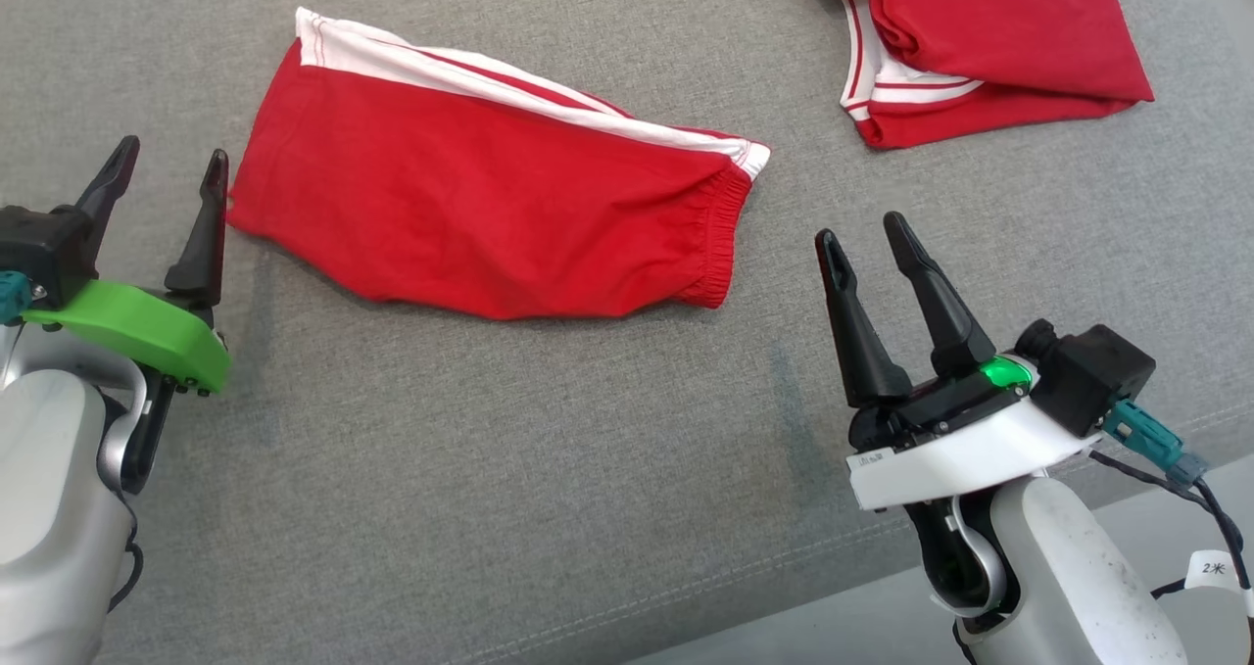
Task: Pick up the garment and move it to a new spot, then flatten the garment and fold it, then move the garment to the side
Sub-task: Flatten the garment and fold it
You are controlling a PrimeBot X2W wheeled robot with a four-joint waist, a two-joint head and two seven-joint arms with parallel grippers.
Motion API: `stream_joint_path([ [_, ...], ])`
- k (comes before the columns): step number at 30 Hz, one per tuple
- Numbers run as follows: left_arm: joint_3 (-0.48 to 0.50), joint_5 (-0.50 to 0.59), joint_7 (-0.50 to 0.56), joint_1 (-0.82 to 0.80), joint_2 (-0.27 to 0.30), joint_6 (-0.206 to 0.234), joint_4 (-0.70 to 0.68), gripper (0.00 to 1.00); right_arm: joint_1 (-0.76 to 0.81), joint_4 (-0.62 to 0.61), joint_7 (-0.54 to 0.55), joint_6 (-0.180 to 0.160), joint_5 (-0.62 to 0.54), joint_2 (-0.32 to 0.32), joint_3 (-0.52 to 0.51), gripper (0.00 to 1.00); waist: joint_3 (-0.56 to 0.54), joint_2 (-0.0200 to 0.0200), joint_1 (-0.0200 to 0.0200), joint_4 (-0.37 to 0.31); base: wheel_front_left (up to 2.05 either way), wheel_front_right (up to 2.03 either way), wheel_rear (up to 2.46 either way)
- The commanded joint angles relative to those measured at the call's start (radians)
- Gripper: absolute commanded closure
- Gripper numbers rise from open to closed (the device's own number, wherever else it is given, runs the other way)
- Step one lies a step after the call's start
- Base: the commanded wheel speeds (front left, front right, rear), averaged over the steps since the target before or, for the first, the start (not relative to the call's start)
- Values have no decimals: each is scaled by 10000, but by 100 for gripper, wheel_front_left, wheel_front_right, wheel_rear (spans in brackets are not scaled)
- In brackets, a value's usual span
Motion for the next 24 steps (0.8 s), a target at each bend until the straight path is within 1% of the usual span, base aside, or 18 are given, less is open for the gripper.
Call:
stream_joint_path([
  [1, 82, 118, -11, 77, -63, -41, 110, 0, 134, -55, -40, -1, -89, 8, -32, 0, 136, 0, 1, -112, 0, 0, 0],
  [5, 246, 167, -13, -125, -329, -127, 665, 0, 130, -123, -40, -1, -134, 14, -24, 0, 325, 0, 1, -281, 0, 0, 0],
  [8, 277, 185, -13, -334, -422, -174, 1160, 0, 94, -165, -40, -1, -146, 0, 32, 0, 464, 0, 1, -401, 0, 0, 0],
  [12, 22, 32, -13, -534, -529, -183, 1655, 0, 62, -189, -40, -1, -150, 6, 35, 0, 614, 0, 1, -499, 0, 0, 0],
  [20, -784, -330, -13, -1180, -236, -181, 2561, 0, -114, -253, -40, -1, -163, 58, 69, 0, 971, 0, 1, -673, 0, 0, 0],
  [24, -1121, -663, -4, -1361, -231, -182, 2932, 0, -133, -187, -40, -1, -159, 90, 99, 0, 1077, 0, 1, -733, 0, 0, 0],
])
